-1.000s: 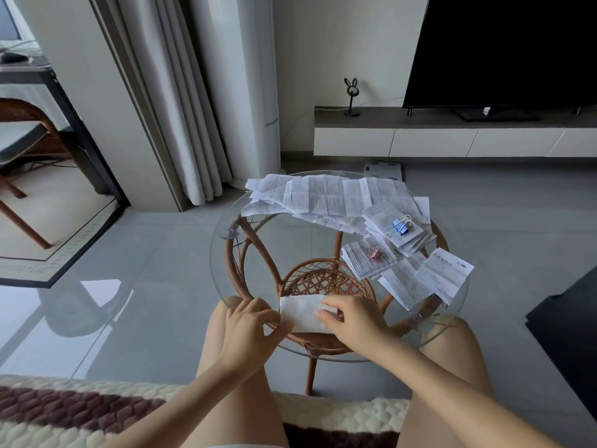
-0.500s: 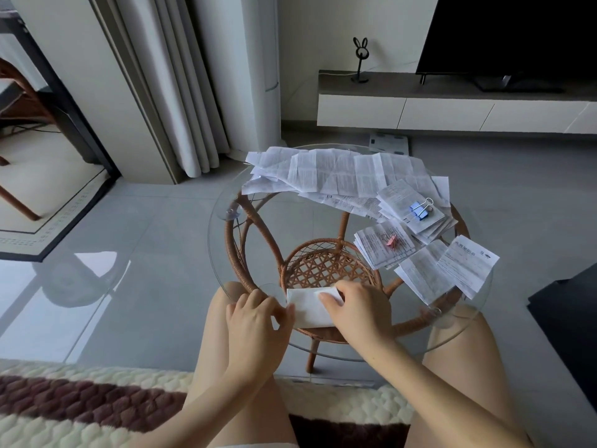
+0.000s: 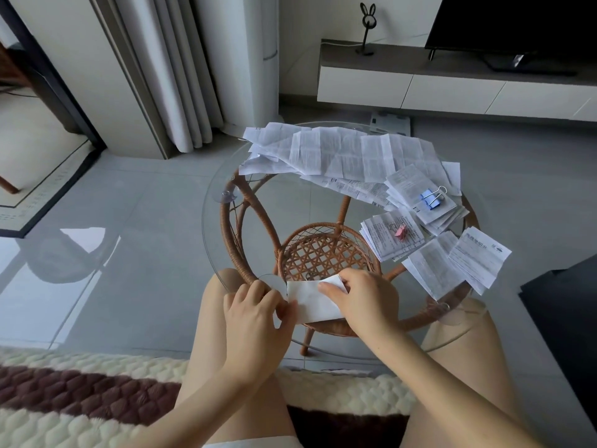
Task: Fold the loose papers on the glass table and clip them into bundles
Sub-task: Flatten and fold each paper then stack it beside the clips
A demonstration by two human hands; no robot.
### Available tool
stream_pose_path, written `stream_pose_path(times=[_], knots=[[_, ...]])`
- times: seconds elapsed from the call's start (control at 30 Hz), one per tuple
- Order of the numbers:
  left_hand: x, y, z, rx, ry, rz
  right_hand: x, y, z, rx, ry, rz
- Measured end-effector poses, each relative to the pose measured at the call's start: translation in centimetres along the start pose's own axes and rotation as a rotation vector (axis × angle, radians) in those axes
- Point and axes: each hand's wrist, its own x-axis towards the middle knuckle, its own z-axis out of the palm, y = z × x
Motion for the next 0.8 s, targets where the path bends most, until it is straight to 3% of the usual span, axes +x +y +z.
stream_pose_path(times=[0.23, 0.37, 0.47, 0.67, 0.8], knots=[[0.0, -0.3, 0.3, -0.058, 0.019, 0.073, -0.1, -0.2, 0.1, 0.031, 0.025, -0.009], [0.6, -0.4, 0.2, -0.112, 0.017, 0.345, -0.2, 0.2, 0.8, 0.039, 0.101, -0.07], [0.9, -0.6, 0.4, -0.147, -0.112, 0.511, -0.2, 0.4, 1.2, 0.014, 0.175, -0.094], [1.3, -0.2, -0.5, -0.173, -0.275, 0.441, -0.7, 0.7, 0.9, 0.074, 0.209, -0.128], [1.5, 0.0, -0.7, -0.167, -0.297, 0.45, -2.6, 0.0, 1.0, -0.101, 0.301, -0.257]])
